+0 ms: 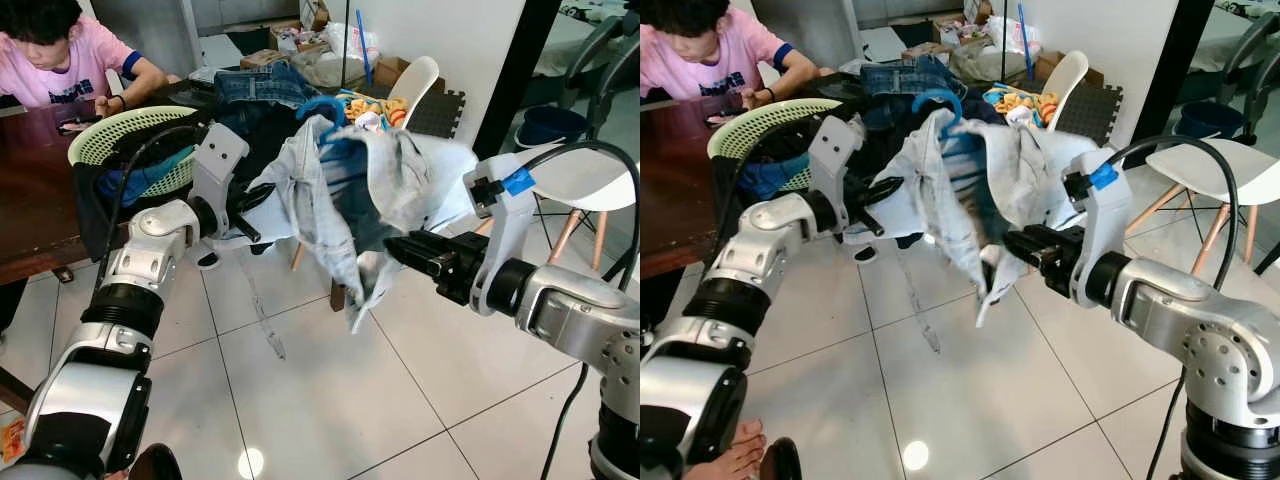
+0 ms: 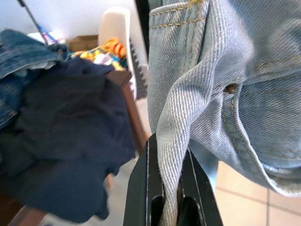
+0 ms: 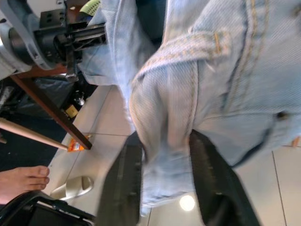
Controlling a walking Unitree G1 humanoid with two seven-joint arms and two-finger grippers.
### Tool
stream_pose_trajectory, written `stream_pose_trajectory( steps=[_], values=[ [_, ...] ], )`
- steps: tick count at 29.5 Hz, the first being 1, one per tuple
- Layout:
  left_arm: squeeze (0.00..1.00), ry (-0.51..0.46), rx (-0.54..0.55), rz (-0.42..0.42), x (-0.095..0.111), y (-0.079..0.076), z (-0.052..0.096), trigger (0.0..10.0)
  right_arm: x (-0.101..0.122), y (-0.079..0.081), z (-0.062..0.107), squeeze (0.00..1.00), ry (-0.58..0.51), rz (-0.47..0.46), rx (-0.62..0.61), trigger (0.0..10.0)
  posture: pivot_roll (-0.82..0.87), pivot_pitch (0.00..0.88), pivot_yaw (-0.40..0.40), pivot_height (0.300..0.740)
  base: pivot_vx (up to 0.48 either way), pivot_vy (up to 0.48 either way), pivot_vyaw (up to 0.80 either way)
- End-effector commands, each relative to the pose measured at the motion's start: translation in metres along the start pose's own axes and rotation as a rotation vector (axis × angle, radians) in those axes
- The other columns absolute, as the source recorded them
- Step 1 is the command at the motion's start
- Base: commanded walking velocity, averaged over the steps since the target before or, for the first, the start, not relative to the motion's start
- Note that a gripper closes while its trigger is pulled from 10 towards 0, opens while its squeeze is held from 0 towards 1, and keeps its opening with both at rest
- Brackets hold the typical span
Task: Hang hanger
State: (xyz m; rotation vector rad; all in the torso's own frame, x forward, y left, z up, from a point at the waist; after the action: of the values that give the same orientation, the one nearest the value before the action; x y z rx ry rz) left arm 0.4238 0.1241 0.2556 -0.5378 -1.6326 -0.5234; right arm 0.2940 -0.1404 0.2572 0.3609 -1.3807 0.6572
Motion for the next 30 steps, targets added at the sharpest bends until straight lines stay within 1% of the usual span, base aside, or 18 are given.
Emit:
stream_pose_trajectory(
  steps=[1,4,5,7,8,11,14,15,16,19,20,21,22,23,24,27,28,30],
  values=[
    [0.0,-0.11,-0.034,0.048,0.027,-0.003,-0.003,0.0,-0.003,0.01,0.007,1.0,0.009,0.034,0.073,10.0,-0.07,0.096,0.044,0.74,0.0,0.0,0.0],
    [0.0,-0.115,-0.043,0.069,0.03,-0.002,-0.002,0.1,-0.007,0.014,0.015,1.0,0.024,0.078,0.115,10.0,-0.06,0.096,0.043,0.74,0.0,0.0,0.0],
    [0.0,-0.114,-0.048,0.078,0.031,0.001,0.0,0.0,-0.01,0.019,0.025,1.0,0.026,0.124,0.168,10.0,-0.06,0.097,0.043,0.74,0.0,0.0,0.0],
    [0.0,-0.114,-0.048,0.078,0.031,0.001,0.0,0.0,-0.01,0.019,0.025,1.0,0.026,0.124,0.168,10.0,-0.06,0.097,0.043,0.74,0.0,0.0,0.0],
    [0.0,-0.105,-0.061,0.09,0.031,0.004,0.004,0.0,-0.007,0.024,0.037,1.0,-0.001,0.168,0.22,10.0,-0.06,0.098,0.041,0.74,0.0,0.0,0.0],
    [0.0,-0.04,-0.143,0.091,0.024,0.007,0.016,0.2,0.03,0.022,0.068,1.0,-0.233,0.171,0.283,10.0,-0.07,0.1,0.041,0.74,0.0,0.0,0.0],
    [0.0,-0.003,-0.193,0.089,0.02,0.007,0.023,0.2,0.045,0.013,0.082,1.0,-0.328,0.173,0.266,10.0,-0.07,0.1,0.041,0.74,0.0,0.0,0.0],
    [0.0,0.019,-0.243,0.082,0.018,0.003,0.027,0.7,0.052,0.006,0.087,1.0,-0.37,0.177,0.243,10.0,-0.06,0.101,0.039,0.74,0.0,0.0,0.0],
    [0.0,0.019,-0.243,0.082,0.018,0.003,0.027,0.7,0.052,0.006,0.087,1.0,-0.37,0.177,0.243,10.0,-0.06,0.101,0.039,0.74,0.0,0.0,0.0],
    [0.0,0.086,-0.415,0.069,0.013,-0.012,0.04,1.6,0.072,-0.012,0.1,1.0,-0.474,0.203,0.168,10.0,-0.06,0.102,0.037,0.74,0.0,0.0,0.0],
    [0.0,0.123,-0.496,0.06,0.009,-0.019,0.048,2.5,0.075,-0.017,0.102,1.0,-0.479,0.217,0.143,10.0,-0.06,0.102,0.037,0.74,0.0,0.0,0.0],
    [0.0,0.162,-0.573,0.056,0.005,-0.026,0.056,2.7,0.075,-0.02,0.103,1.0,-0.472,0.236,0.127,10.0,-0.06,0.102,0.036,0.74,0.0,0.0,0.0],
    [0.0,0.203,-0.646,0.045,0.001,-0.033,0.064,3.3,0.073,-0.024,0.102,1.0,-0.445,0.259,0.109,10.0,-0.06,0.102,0.036,0.74,0.0,0.0,0.0],
    [0.0,0.203,-0.646,0.045,0.001,-0.033,0.064,3.3,0.073,-0.024,0.102,1.0,-0.445,0.259,0.109,10.0,-0.06,0.102,0.036,0.74,0.0,0.0,0.0],
    [0.0,0.235,-0.706,0.053,-0.002,-0.037,0.072,3.0,0.07,-0.025,0.101,1.0,-0.418,0.276,0.107,10.0,-0.06,0.102,0.036,0.74,0.0,0.0,0.0],
    [0.0,0.333,-0.831,0.087,-0.009,-0.044,0.091,3.3,0.062,-0.022,0.099,1.0,-0.351,0.305,0.153,10.0,-0.06,0.105,0.036,0.74,0.0,0.0,0.0],
    [0.0,0.333,-0.831,0.087,-0.009,-0.044,0.091,3.3,0.062,-0.022,0.099,1.0,-0.351,0.305,0.153,10.0,-0.06,0.105,0.036,0.74,0.0,0.0,0.0],
    [0.0,0.455,-0.91,0.128,-0.018,-0.047,0.113,6.7,0.053,-0.011,0.095,1.0,-0.265,0.362,0.245,10.0,-0.06,0.106,0.036,0.74,0.0,0.0,0.0]
  ],
)
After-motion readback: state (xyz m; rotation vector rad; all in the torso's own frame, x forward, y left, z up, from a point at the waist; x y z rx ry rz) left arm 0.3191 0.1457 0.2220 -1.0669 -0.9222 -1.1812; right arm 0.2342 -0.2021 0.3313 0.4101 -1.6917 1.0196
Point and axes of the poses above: a point about 5 cm out from each wrist's last joint towards the gripper, its own z axis pointing back from the gripper into the wrist, its own x axis along the axis of the wrist's last joint, y = z × x, the point moved 4 cm from there along -z, pointing out of the wrist towards the gripper, and after that the axes turned 15 degrees about z, right-handed, at the moved point
